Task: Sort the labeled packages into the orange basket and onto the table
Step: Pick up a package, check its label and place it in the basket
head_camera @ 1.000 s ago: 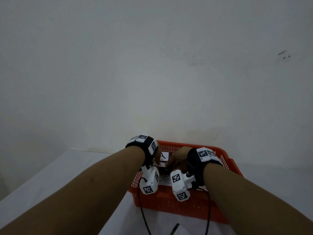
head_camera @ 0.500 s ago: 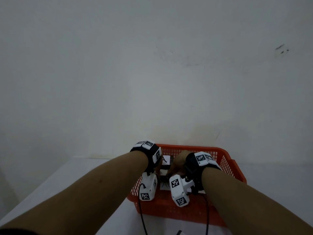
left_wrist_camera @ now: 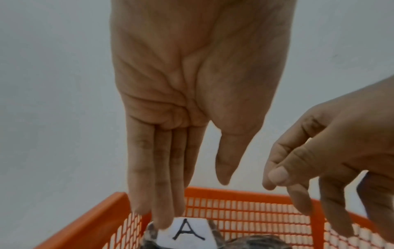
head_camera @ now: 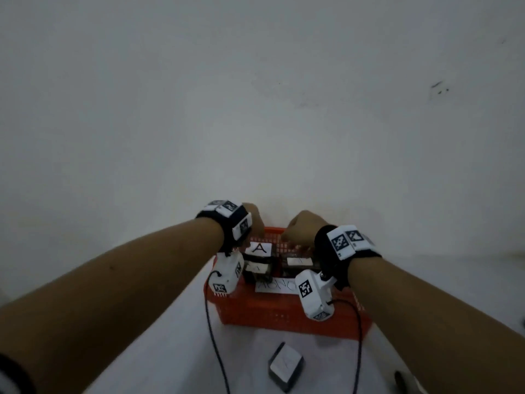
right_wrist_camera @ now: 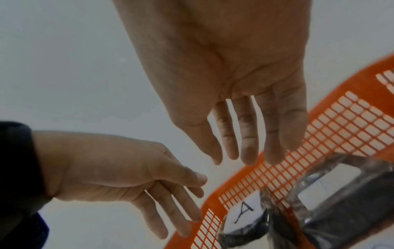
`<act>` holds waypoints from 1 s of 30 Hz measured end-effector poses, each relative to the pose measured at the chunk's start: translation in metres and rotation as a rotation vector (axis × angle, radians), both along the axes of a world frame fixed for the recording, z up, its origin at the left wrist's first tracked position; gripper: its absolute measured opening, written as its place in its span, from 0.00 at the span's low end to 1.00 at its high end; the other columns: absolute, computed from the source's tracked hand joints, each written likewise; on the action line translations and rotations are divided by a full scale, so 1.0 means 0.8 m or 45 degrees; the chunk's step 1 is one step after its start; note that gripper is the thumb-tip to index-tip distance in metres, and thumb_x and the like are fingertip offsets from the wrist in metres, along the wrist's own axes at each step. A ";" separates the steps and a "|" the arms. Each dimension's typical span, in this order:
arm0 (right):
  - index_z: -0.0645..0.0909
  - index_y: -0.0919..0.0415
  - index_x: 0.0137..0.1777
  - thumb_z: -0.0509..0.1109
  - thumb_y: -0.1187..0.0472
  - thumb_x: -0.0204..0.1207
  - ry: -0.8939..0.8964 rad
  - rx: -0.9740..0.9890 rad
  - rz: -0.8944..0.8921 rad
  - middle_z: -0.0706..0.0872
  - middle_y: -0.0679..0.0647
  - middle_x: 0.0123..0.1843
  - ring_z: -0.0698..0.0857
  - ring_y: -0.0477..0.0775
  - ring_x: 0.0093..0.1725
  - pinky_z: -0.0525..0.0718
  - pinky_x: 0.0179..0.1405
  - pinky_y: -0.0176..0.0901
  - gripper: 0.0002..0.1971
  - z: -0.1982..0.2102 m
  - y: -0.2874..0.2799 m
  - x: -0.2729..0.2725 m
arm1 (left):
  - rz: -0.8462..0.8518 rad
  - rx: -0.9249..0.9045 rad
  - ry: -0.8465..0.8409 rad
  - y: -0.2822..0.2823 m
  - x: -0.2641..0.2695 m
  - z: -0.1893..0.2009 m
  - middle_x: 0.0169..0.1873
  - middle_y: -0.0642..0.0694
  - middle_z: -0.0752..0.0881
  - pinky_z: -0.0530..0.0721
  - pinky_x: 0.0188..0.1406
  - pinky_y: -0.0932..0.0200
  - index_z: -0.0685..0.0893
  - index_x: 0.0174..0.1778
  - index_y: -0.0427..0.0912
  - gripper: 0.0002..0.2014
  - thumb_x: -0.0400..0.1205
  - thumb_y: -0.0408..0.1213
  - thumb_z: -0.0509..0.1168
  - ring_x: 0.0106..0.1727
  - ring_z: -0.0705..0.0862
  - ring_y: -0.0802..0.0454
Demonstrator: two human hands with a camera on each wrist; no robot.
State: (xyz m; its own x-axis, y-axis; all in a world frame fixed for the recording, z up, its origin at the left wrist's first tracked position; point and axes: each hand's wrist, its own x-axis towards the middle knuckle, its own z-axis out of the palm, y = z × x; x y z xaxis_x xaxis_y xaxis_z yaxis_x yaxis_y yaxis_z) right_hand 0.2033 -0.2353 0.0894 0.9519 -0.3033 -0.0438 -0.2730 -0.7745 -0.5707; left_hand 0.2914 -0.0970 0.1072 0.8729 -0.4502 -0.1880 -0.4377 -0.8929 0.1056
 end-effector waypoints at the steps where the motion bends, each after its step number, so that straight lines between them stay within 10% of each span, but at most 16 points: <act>1: 0.89 0.74 0.59 0.74 0.57 0.80 -0.039 -0.049 0.030 0.93 0.70 0.54 0.87 0.60 0.40 0.91 0.46 0.56 0.18 0.009 0.000 -0.017 | -0.007 -0.086 -0.057 0.007 -0.012 0.005 0.33 0.43 0.92 0.82 0.19 0.66 0.90 0.40 0.39 0.11 0.85 0.42 0.72 0.17 0.83 0.60; 8: 0.86 0.53 0.69 0.76 0.47 0.80 -0.117 -0.166 0.161 0.87 0.51 0.67 0.85 0.52 0.62 0.78 0.55 0.41 0.20 0.026 0.012 -0.149 | -0.250 -0.190 -0.226 0.050 -0.114 -0.003 0.50 0.45 0.95 0.90 0.51 0.52 0.95 0.55 0.41 0.17 0.84 0.51 0.70 0.50 0.91 0.47; 22: 0.77 0.53 0.80 0.82 0.54 0.75 0.109 -0.168 0.338 0.81 0.49 0.78 0.82 0.51 0.73 0.78 0.73 0.45 0.33 -0.083 0.039 -0.269 | -0.379 -0.124 -0.037 0.094 -0.255 -0.118 0.62 0.53 0.86 0.83 0.65 0.57 0.81 0.74 0.49 0.25 0.82 0.52 0.73 0.61 0.84 0.52; 30: 0.74 0.52 0.82 0.83 0.60 0.73 0.234 -0.332 0.415 0.81 0.51 0.79 0.79 0.56 0.77 0.77 0.75 0.50 0.37 -0.105 0.045 -0.228 | -0.316 -0.081 -0.018 0.055 -0.249 -0.159 0.52 0.48 0.92 0.90 0.59 0.49 0.85 0.65 0.48 0.25 0.78 0.58 0.75 0.53 0.90 0.48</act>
